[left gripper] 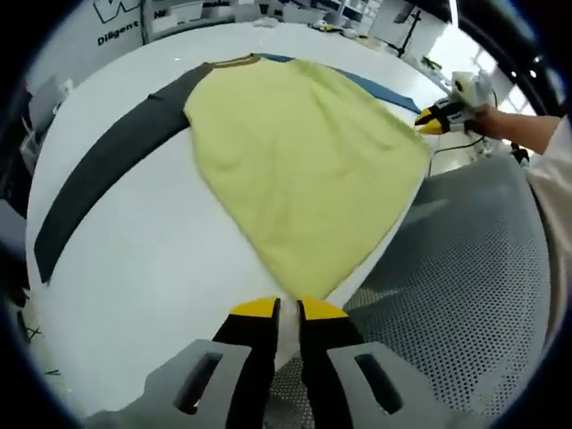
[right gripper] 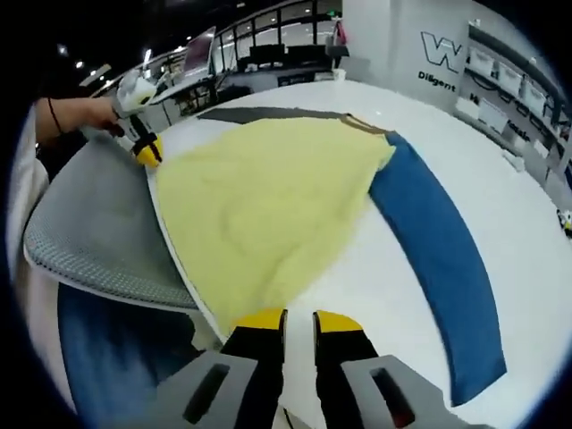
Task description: Fold the garment on the visible template until the final outline fits inside the template.
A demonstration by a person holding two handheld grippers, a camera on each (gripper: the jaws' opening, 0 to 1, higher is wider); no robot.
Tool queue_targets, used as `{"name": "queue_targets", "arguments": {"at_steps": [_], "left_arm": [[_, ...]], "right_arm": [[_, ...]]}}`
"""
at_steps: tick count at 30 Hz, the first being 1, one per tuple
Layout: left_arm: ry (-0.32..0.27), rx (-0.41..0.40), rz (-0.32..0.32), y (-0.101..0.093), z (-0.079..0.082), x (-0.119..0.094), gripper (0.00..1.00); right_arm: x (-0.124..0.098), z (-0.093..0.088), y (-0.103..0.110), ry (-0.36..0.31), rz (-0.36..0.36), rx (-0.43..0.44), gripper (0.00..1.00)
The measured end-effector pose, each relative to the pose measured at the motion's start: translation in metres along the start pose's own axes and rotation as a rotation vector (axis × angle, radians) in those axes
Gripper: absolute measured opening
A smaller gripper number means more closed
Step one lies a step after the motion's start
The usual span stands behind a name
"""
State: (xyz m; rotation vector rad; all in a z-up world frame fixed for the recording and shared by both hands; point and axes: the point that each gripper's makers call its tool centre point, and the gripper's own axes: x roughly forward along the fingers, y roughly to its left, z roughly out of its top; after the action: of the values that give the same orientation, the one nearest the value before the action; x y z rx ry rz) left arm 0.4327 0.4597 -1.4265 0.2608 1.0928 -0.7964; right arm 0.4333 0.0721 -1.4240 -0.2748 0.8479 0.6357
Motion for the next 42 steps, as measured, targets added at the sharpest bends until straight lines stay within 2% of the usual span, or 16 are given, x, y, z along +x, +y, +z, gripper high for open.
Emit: {"name": "queue_targets", "arguments": {"at_steps": [2,3,7,8,11,16,19,21,24,28,29,30,33,34,35,42], "left_arm": [[-0.032,-0.018,0.013,0.004,0.006,-0.005,0.09],[-0.056,-0.033,0.021,0.006,0.011,-0.007,0.09],[-0.1,-0.043,0.019,0.001,0.024,-0.008,0.1],[-0.105,-0.04,0.014,-0.002,0.027,-0.006,0.1],[-0.112,-0.048,-0.023,-0.014,0.033,0.0,0.11],[-0.116,-0.056,-0.024,-0.022,0.041,0.01,0.11],[-0.106,-0.059,-0.035,-0.032,0.043,0.019,0.1],[-0.099,-0.057,-0.036,-0.035,0.043,0.022,0.1],[-0.088,-0.068,-0.041,-0.041,0.042,0.027,0.1],[-0.081,-0.083,-0.045,-0.044,0.043,0.03,0.09],[-0.08,-0.087,-0.045,-0.044,0.044,0.03,0.09],[-0.082,-0.095,-0.042,-0.043,0.045,0.031,0.09],[-0.082,-0.114,-0.037,-0.042,0.047,0.034,0.09],[-0.082,-0.117,-0.037,-0.042,0.047,0.035,0.09],[-0.079,-0.117,-0.037,-0.043,0.048,0.036,0.09],[-0.058,-0.127,-0.034,-0.044,0.048,0.041,0.09]], "right_arm": [[-0.001,0.0,-0.013,-0.013,-0.021,0.036,0.08],[-0.002,-0.002,-0.026,-0.016,-0.054,0.051,0.09],[-0.003,-0.01,-0.067,-0.011,-0.153,0.079,0.13],[-0.003,-0.012,-0.074,-0.004,-0.158,0.092,0.15],[-0.005,-0.009,-0.095,-0.052,-0.194,0.178,0.17],[-0.006,-0.014,-0.13,-0.047,-0.248,0.241,0.2],[-0.003,-0.016,-0.149,-0.057,-0.28,0.331,0.22],[0.001,-0.019,-0.155,-0.062,-0.267,0.401,0.23],[0.005,-0.023,-0.161,-0.036,-0.274,0.362,0.24],[0.003,-0.021,-0.167,-0.037,-0.288,0.325,0.17],[0.003,-0.02,-0.168,-0.033,-0.287,0.295,0.17],[0.004,-0.022,-0.17,-0.002,-0.291,0.198,0.17],[0.001,-0.021,-0.176,-0.021,-0.292,0.238,0.26],[0.001,-0.022,-0.176,-0.041,-0.288,0.315,0.29],[-0.001,-0.022,-0.18,-0.044,-0.293,0.256,0.27],[-0.004,-0.024,-0.202,-0.066,-0.293,0.25,0.33]]}}
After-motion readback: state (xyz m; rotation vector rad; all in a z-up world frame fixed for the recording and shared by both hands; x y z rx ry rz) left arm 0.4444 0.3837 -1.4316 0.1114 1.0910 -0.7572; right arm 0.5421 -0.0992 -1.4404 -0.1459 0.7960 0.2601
